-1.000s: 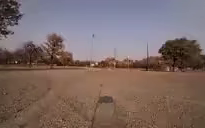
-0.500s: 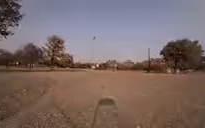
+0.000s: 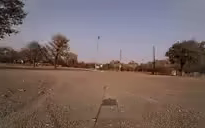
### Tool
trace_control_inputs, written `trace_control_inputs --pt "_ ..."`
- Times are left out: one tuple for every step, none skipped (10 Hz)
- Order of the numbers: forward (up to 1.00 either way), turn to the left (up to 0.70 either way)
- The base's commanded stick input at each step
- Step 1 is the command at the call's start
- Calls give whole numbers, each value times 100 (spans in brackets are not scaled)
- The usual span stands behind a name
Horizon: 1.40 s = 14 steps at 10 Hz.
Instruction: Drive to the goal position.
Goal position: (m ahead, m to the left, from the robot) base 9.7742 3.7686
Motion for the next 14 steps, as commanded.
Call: trace_control_inputs --pt "70 0" --pt "70 0" --pt "70 0" --pt "70 0" --pt "70 0" --pt "70 0" --pt "70 0" --pt "70 0" --pt "70 0" --pt "70 0" --pt "70 0" --pt "70 0" --pt "70 0" --pt "70 0"
